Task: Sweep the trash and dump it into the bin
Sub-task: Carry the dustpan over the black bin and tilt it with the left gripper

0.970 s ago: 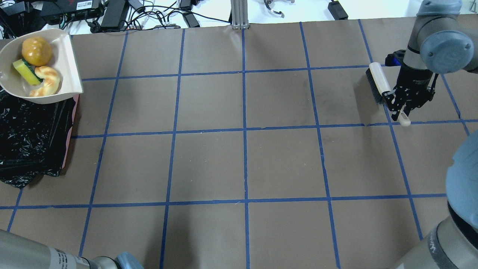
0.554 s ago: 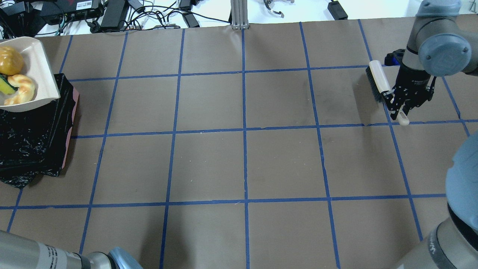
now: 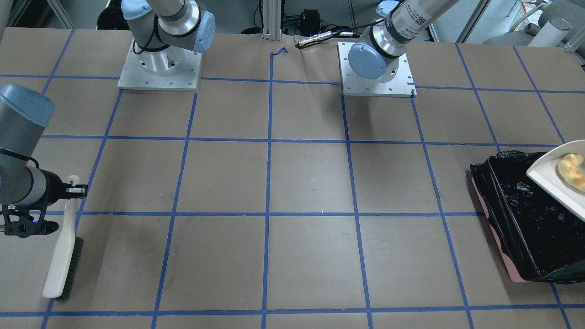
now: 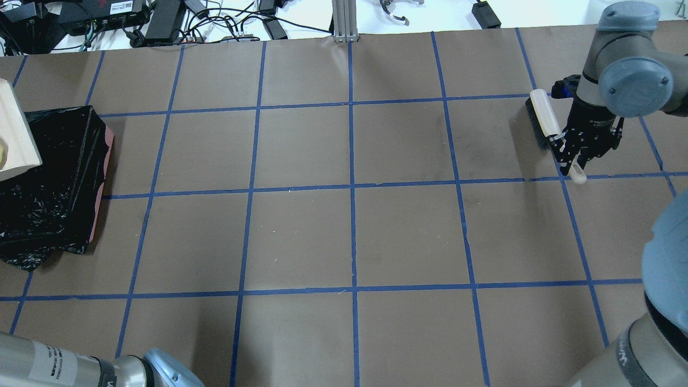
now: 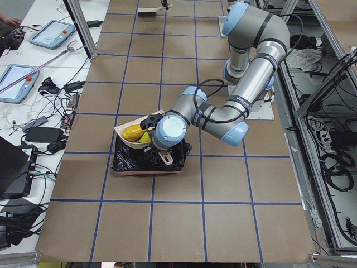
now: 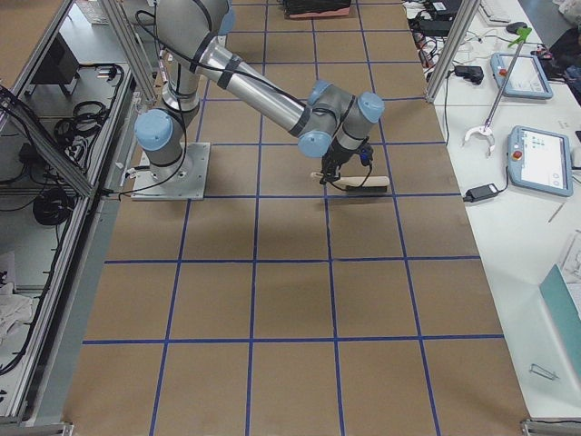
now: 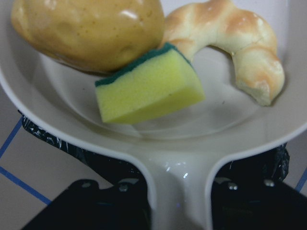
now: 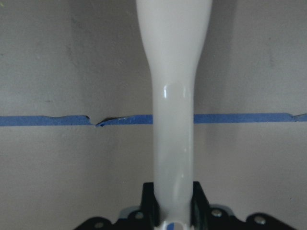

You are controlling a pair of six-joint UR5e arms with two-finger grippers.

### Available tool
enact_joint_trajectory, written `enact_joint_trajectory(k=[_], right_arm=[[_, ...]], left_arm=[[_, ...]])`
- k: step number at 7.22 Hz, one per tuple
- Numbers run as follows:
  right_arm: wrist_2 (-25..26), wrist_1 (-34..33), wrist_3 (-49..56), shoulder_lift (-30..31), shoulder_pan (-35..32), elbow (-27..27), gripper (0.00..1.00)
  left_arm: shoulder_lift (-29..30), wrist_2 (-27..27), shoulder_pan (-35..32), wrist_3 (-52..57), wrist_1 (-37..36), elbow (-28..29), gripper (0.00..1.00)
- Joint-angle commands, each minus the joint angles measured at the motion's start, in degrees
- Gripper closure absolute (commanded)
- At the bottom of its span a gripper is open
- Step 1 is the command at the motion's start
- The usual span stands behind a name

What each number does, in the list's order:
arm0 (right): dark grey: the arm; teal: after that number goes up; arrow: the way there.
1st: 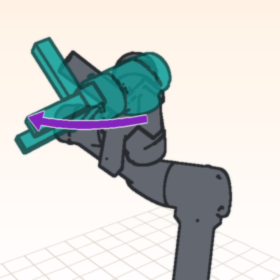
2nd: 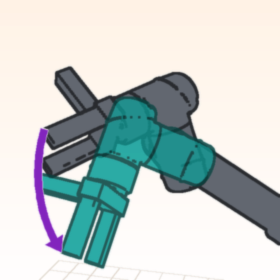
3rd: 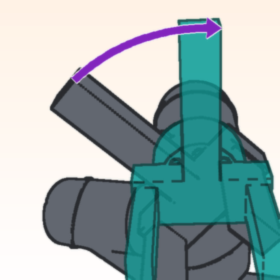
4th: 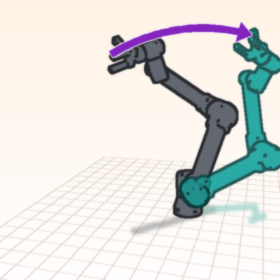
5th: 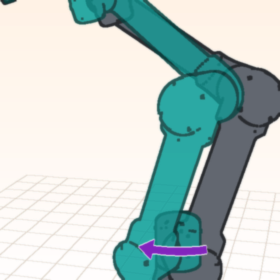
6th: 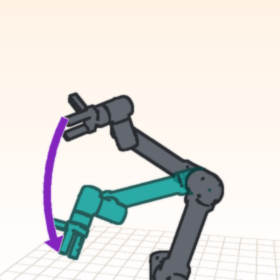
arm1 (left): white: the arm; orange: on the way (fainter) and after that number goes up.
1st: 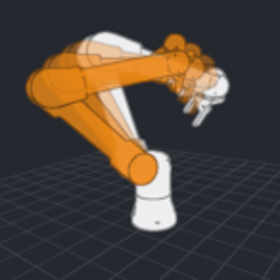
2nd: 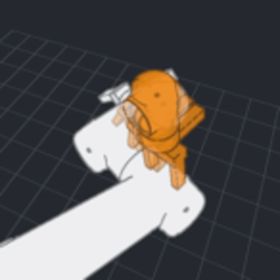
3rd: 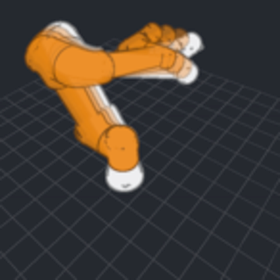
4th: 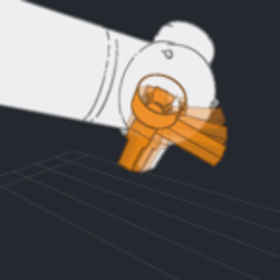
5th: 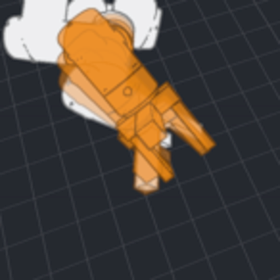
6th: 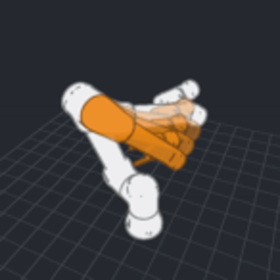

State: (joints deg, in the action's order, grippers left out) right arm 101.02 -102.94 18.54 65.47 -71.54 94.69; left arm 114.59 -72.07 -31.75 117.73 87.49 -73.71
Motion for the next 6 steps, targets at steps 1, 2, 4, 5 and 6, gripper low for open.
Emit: enact_joint_trajectory(k=[1,2,4,5,6], right_arm=[[0.3,-0.1,0.0,0.0,0.0,0.1,1.00],[0.5,-0.1,-0.1,0.0,0.0,0.1,1.00],[0.3,-0.1,0.1,-0.1,0.0,0.2,1.00],[0.1,-0.1,0.1,-0.1,0.0,0.2,0.94],[0.5,-0.1,0.3,-0.3,0.0,0.2,0.90]], left_arm=[[0.9,-4.1,2.3,3.4,-0.4,0.1,1.00],[0.9,-7.0,2.1,6.0,-0.5,0.1,1.00],[1.1,-11.6,0.4,11.4,-1.2,0.0,1.00],[1.1,-14.7,-1.0,13.6,-4.1,0.0,1.00],[1.1,-15.0,-1.8,13.6,-4.3,0.0,1.00]])
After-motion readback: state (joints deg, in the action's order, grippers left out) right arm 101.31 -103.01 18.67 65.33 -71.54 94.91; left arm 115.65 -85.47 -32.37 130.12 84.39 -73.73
